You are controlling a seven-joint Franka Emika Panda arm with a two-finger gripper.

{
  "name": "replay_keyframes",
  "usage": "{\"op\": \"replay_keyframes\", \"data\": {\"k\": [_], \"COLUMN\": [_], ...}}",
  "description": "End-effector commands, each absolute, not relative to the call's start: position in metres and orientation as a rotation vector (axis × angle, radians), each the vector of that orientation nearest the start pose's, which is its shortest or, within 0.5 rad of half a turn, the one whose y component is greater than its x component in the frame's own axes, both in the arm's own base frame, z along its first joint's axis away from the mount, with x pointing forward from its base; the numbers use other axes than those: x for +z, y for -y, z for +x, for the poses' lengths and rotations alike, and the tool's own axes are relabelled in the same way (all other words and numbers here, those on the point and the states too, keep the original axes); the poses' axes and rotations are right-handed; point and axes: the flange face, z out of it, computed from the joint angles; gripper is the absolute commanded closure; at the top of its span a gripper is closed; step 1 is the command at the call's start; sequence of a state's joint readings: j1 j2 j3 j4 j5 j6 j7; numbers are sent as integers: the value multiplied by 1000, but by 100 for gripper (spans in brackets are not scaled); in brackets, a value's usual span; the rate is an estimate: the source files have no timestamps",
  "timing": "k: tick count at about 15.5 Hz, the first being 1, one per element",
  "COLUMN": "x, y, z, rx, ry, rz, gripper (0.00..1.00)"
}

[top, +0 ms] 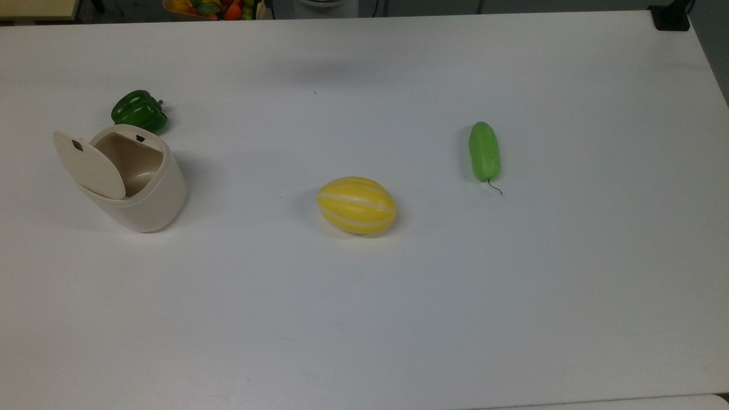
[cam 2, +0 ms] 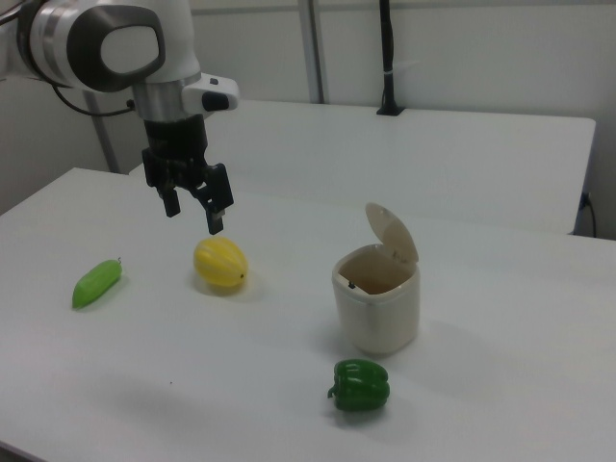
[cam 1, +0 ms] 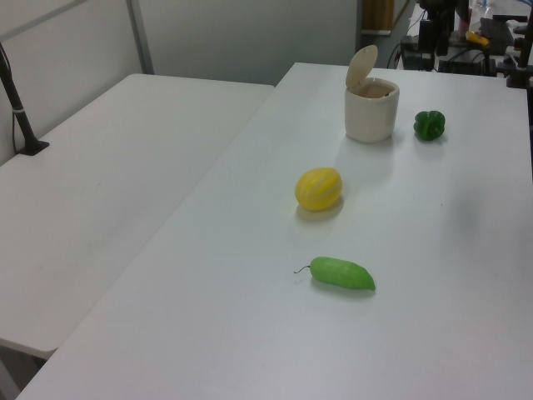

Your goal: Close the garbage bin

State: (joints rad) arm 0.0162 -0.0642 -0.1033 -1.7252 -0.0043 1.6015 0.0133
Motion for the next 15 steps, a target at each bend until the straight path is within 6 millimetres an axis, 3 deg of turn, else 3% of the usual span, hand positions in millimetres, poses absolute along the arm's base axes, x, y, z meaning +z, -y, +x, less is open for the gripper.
{"op": "replay_keyframes", "data": {"k": [1, 15], "x": [595, 597], "y": [53, 54], "z": [527, 526], "rx": [71, 68], "ry": [-164, -163], "rz": [-3143, -3148], "gripper": [0, 0]}}
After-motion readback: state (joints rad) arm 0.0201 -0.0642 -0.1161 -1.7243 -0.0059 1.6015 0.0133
